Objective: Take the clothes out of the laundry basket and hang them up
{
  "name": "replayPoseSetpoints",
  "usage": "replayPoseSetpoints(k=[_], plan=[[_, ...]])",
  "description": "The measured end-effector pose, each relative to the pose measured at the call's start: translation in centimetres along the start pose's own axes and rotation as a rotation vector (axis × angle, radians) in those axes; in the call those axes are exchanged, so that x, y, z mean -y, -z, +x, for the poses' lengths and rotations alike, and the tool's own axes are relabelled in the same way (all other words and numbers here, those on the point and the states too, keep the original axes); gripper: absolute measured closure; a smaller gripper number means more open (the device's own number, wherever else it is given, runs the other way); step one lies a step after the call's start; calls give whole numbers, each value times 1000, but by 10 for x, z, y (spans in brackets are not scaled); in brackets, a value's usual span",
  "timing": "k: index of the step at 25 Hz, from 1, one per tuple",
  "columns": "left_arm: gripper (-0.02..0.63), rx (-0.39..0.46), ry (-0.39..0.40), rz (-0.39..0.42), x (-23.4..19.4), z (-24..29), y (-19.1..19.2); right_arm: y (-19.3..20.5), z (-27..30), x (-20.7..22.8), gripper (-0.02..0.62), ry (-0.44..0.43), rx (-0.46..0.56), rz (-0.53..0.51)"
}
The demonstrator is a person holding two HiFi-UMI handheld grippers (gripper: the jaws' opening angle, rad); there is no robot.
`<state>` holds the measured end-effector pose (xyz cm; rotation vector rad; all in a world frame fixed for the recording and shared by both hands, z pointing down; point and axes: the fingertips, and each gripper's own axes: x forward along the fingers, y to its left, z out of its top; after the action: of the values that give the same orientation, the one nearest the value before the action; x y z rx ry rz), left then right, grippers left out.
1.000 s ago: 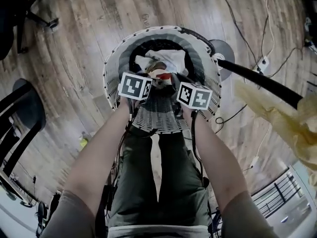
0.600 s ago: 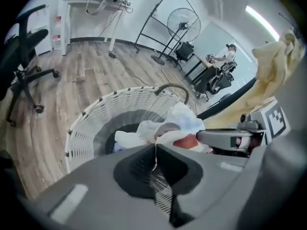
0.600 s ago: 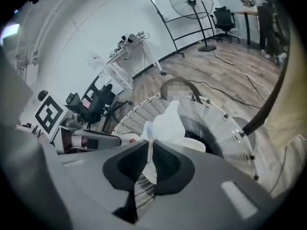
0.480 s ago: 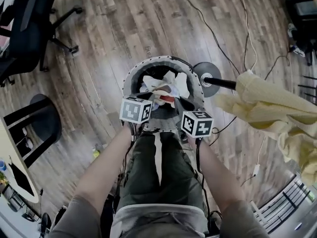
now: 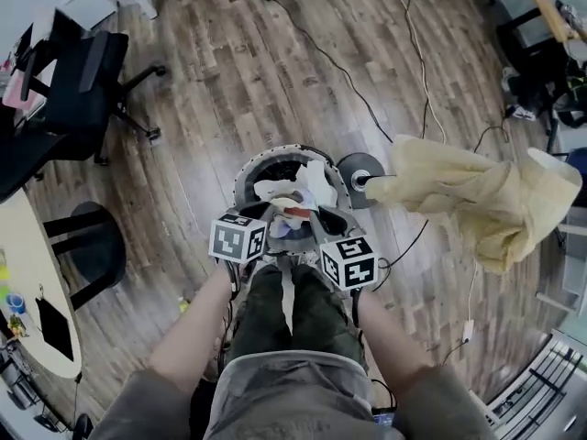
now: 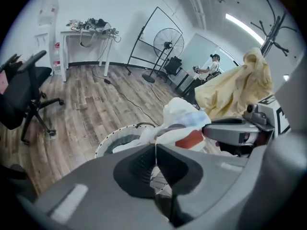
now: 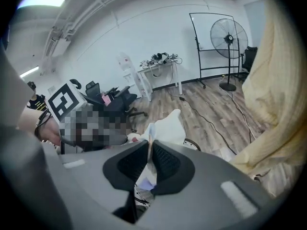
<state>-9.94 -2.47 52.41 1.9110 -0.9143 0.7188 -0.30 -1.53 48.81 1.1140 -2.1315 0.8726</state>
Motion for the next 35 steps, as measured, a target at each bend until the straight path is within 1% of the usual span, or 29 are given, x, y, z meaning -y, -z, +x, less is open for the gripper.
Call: replayPoseSetpoints(k=[2, 5, 8, 13, 17, 21, 26, 31, 35], plan=[[595, 25, -1, -12, 16, -21, -7, -16, -22, -9, 540, -7, 20, -22], [594, 92, 13, -39, 35, -54, -21, -38, -55, -23, 539, -23, 62, -30], [594, 160, 20, -36, 49, -87, -42, -61, -88, -37, 538, -49, 114, -55], [594, 251, 39, 28, 77, -139, -87, -101, -139, -58, 538, -104, 193, -64], [594, 310, 74, 86, 102, -179, -113, -131, -180, -78, 538, -103, 248, -138], [594, 351, 106, 127, 123, -209, -123, -152, -214, -94, 537, -108, 302, -183], [594, 421, 121, 194, 146, -249, -135, -177, -248, -107, 537, -152, 383, -135], [594, 510, 137, 239, 168, -286, -156, -206, -279, -114, 537, -153, 472, -162], [594, 570, 137, 281, 181, -310, -169, -222, -298, -122, 537, -172, 531, -195]])
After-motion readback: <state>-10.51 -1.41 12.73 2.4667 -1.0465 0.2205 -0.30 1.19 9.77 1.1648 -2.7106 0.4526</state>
